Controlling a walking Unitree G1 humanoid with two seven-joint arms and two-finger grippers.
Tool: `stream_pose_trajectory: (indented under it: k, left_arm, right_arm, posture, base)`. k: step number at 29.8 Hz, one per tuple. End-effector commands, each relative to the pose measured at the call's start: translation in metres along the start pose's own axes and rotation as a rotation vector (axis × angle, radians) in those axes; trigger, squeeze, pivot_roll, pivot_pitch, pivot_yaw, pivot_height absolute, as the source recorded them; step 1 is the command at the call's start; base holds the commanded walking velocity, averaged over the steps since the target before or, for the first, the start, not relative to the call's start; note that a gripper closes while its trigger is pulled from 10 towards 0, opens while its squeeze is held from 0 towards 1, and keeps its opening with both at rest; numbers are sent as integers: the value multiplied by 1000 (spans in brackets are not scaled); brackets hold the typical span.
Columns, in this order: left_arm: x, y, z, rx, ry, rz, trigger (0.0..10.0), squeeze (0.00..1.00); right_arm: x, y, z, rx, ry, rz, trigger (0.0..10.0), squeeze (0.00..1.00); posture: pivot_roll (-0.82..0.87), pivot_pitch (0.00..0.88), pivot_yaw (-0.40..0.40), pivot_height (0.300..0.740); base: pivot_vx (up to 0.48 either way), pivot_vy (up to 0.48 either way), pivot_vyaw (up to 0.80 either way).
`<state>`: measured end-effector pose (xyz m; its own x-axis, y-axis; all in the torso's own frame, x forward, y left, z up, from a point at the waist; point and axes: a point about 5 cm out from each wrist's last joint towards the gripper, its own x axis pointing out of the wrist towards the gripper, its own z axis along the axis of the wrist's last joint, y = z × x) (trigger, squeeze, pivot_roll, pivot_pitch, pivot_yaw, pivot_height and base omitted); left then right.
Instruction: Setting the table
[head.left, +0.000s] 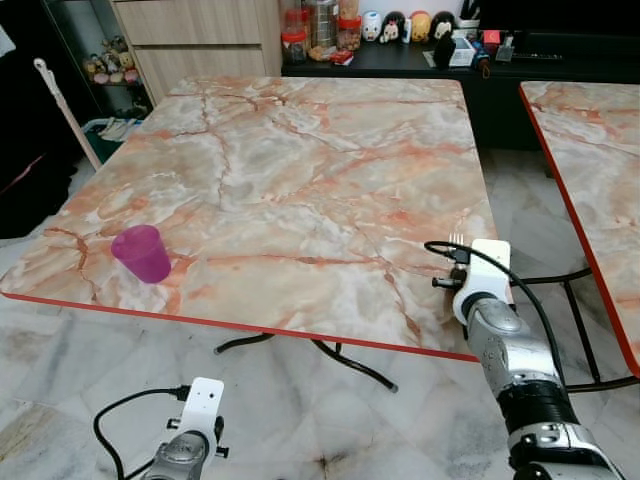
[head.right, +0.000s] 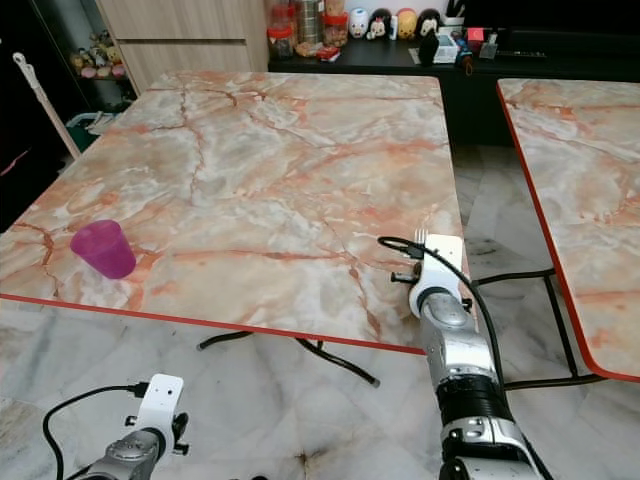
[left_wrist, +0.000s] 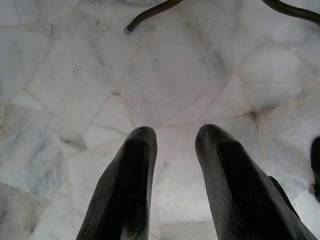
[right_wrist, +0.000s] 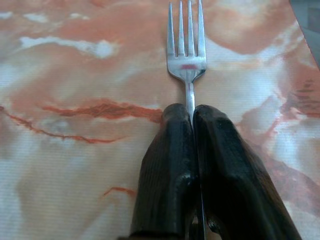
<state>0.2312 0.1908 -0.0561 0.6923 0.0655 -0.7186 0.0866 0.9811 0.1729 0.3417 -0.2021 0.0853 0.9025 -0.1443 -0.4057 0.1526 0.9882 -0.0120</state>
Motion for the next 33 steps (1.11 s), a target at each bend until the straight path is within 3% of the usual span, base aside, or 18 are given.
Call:
stream_pose_trajectory:
  k: [1,2,3,6,8,10,17,19,20,25,27,33]
  left_arm:
    - [0,0,-3,14,20,-3,10000,0]
    - [0,0,-3,13,19,-1,10000,0]
    - [0,0,-3,13,19,-1,10000,0]
    - [0,1,-2,14,17,0,10000,0]
    - [0,1,-2,21,13,-5,10000,0]
    - [0,0,-1,24,12,-8,10000,0]
    - [0,1,-2,21,9,-4,10000,0]
    - [-1,1,-3,22,6,-2,10000,0]
    - [-1,2,-3,24,3,-1,10000,0]
    - [-1,3,-3,35,1,-5,10000,0]
    - [-1,3,-2,36,-6,-3,10000,0]
    - [-1,3,-4,39,-8,-3,10000,0]
  right_arm:
    - [1,3,-4,-21,6,22,0,0]
    - [1,4,7,-49,-69,37,118,0]
    - [0,4,14,-60,-125,49,10000,0]
    - [-1,5,25,-66,-203,65,10000,0]
    - [1,-5,31,-83,-301,22,10000,0]
    - [2,-11,26,-117,-316,-10,10000,0]
    - [0,-25,-3,-82,-293,-45,10000,0]
    - [-1,-28,0,-86,-322,-61,10000,0]
    - [-2,-25,16,-80,-407,-38,10000,0]
    - [-6,-17,38,-117,-526,8,10000,0]
    - [-13,-11,60,-101,-654,28,10000,0]
    - [-24,8,83,-108,-775,85,10000,0]
  posture:
    - [-65,89,57,740]
    - [-65,89,57,740]
    - [-66,88,58,740]
    - [-66,88,58,740]
    - [-69,85,60,740]
    - [-61,80,57,740]
    - [-51,73,64,740]
    - [-53,73,66,740]
    - [-64,72,69,740]
    - [-67,70,72,740]
    - [-66,63,71,740]
    - [-69,45,68,740]
  base:
    - [0,0,0]
    - [0,0,0]
    - [0,0,0]
    - [0,0,0]
    - [0,0,0]
    - [0,0,0]
    - [0,0,0]
    - [0,0,0]
    - [0,0,0]
    - [0,0,0]
    - [0,0,0]
    - [0,0,0]
